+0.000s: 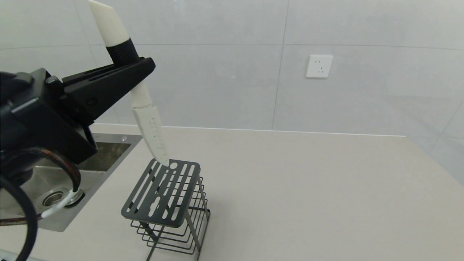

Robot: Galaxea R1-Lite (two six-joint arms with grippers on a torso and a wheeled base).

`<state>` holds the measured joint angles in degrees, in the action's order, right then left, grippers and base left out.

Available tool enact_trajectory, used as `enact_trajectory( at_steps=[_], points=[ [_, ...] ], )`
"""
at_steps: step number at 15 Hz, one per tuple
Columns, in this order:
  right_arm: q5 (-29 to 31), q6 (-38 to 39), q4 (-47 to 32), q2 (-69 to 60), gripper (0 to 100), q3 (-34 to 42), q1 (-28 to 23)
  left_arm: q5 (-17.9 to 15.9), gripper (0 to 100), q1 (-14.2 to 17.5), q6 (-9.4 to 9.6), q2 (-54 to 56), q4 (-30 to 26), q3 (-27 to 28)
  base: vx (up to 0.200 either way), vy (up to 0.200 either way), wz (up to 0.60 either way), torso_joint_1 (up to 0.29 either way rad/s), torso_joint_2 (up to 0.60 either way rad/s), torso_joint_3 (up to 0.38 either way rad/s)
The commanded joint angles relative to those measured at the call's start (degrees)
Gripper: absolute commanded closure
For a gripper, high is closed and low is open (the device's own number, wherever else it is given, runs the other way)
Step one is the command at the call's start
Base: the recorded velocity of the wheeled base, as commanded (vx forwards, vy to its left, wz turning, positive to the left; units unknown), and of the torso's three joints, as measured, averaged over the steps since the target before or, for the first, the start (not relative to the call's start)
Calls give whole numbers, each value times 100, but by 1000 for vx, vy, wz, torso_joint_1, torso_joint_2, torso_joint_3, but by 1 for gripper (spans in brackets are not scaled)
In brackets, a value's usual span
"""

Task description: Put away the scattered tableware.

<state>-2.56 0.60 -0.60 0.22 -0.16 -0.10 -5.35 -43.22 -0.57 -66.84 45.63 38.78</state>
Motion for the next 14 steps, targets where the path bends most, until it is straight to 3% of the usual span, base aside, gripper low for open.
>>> enact_trajectory(
  at_steps=[1,3,7,9,10,12,14],
  points=[
    [1,2,-2,13,100,-2,1,8,100,-337,198,-40,-1,7,0,0,0,0,0,0],
    [1,2,-2,13,100,-2,1,43,100,-512,391,-48,-10,-11,0,0,0,0,0,0],
    [1,2,-2,13,100,-2,1,491,100,-512,400,-171,-1,-55,0,0,0,0,0,0],
    [1,2,-2,13,100,-2,1,913,100,-574,400,-303,-1,-99,0,0,0,0,0,0],
    [1,2,-2,4,100,-2,1,1230,100,-776,382,-426,16,-99,0,0,0,0,0,0],
    [1,2,-2,4,100,-2,1,1520,100,-1031,374,-593,166,-160,0,0,0,0,0,0],
    [1,2,-2,4,100,-2,1,1818,100,-1031,339,-743,385,-309,0,0,0,0,0,0]
  ],
)
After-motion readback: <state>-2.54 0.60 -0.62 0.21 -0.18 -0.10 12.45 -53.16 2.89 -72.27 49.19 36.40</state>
